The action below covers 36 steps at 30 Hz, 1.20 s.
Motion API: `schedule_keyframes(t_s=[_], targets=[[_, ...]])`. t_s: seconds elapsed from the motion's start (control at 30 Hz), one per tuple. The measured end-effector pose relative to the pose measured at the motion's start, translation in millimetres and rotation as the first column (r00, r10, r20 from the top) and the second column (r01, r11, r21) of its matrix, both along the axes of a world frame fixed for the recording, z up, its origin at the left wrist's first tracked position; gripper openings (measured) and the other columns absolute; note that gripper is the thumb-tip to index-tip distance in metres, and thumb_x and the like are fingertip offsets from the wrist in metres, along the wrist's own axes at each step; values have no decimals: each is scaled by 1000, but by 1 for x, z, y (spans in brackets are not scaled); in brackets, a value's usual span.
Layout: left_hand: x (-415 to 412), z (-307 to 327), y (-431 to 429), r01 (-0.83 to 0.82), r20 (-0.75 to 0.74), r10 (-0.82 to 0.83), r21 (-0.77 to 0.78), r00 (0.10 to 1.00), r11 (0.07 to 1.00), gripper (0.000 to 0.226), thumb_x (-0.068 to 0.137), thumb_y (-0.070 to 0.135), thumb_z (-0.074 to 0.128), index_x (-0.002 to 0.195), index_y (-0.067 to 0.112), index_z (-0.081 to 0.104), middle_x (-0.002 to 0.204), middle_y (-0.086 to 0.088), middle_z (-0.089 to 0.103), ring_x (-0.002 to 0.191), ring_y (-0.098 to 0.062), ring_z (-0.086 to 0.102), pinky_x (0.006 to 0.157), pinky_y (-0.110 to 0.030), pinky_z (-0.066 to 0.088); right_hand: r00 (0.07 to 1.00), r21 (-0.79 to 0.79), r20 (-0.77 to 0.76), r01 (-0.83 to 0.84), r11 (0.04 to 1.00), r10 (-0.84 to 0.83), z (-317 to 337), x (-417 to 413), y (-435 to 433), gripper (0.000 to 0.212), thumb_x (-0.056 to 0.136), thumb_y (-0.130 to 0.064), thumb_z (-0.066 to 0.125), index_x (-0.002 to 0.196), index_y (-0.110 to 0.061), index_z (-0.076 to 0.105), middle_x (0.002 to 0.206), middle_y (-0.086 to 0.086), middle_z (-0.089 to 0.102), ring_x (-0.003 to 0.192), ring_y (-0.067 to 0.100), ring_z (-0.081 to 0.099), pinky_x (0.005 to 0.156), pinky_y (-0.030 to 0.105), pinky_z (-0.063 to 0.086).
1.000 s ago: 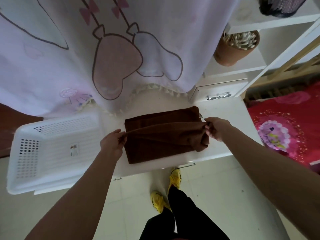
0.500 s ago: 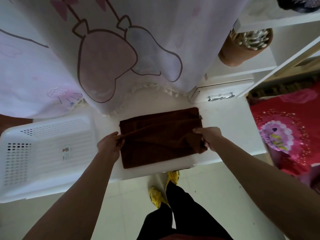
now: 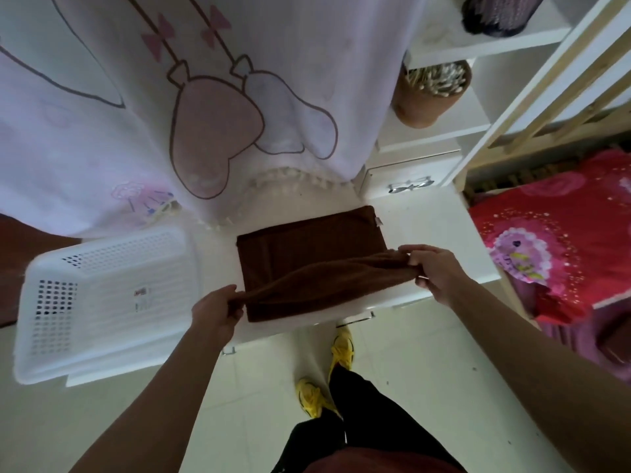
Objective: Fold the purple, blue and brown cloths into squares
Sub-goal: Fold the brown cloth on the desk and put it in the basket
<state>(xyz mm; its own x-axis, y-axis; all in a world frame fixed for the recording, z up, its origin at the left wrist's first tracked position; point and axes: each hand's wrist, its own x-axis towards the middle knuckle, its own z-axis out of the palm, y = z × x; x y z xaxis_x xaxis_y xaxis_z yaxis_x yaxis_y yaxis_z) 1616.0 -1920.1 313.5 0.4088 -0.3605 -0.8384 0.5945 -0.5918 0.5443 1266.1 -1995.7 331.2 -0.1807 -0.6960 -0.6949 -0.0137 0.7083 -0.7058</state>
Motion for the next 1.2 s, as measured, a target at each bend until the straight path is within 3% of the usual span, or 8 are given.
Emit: schedule_keyframes(t_s=[0.23,0.37,0.5,0.63,0.83,0.97,1.07,1.2], targets=[[-7,-5,63,111,-45,-110,24,993,994,6,84,-4,59,88,1,60,82,-18,57,57,-20,46,35,-16,38,962,81,-37,-266,961,270,4,-22,49,20,85,-14,67,102,-21,72,74,-1,65,64,13,56,54,26,37],[-15,-12,92,163,-32,-161,74,986,984,11,84,-5,57,92,0,60,76,-17,55,56,-20,44,35,-16,37,914,158,-125,-366,917,386,-7,-28,72,34,81,3,60,103,-20,73,83,8,62,68,20,51,46,21,32],[-21,-27,115,233,3,-236,156,972,960,12,81,-7,54,77,4,53,65,-13,49,53,-18,41,36,-17,32,916,159,-198,-321,934,349,-15,-41,96,46,76,7,50,107,-21,70,90,9,67,70,18,54,56,23,39],[-22,-44,128,253,33,-266,216,963,943,15,77,-8,54,74,6,50,67,-13,46,51,-18,39,35,-16,31,940,136,-183,-267,954,289,-27,-50,117,28,81,-7,60,103,-22,71,93,6,72,86,17,62,75,31,44],[-31,-50,134,267,27,-281,235,959,934,19,66,-14,60,74,3,57,62,-10,49,49,-17,39,33,-17,31,929,168,-179,-294,941,323,-44,-52,132,16,82,-20,74,93,-8,71,83,3,68,82,17,61,60,24,40],[-32,-53,134,243,29,-255,211,967,947,18,68,-13,61,78,2,57,63,-10,47,51,-17,38,34,-15,31,950,249,-96,-266,931,297,-58,-58,133,35,81,-34,75,103,-8,67,105,4,65,105,19,58,84,37,50],[-37,-51,139,224,30,-234,183,972,957,14,74,-12,60,76,2,56,64,-9,46,52,-16,38,34,-14,32,956,284,21,-287,915,294,-64,-63,137,42,80,-36,76,110,-8,65,109,1,67,107,21,62,83,39,54],[-41,-48,143,188,69,-203,185,977,965,14,80,-13,55,75,1,58,66,-10,49,53,-16,40,33,-13,33,904,209,33,-423,882,426,-66,-67,144,19,77,-22,79,84,-7,69,93,9,75,90,20,71,75,31,54]])
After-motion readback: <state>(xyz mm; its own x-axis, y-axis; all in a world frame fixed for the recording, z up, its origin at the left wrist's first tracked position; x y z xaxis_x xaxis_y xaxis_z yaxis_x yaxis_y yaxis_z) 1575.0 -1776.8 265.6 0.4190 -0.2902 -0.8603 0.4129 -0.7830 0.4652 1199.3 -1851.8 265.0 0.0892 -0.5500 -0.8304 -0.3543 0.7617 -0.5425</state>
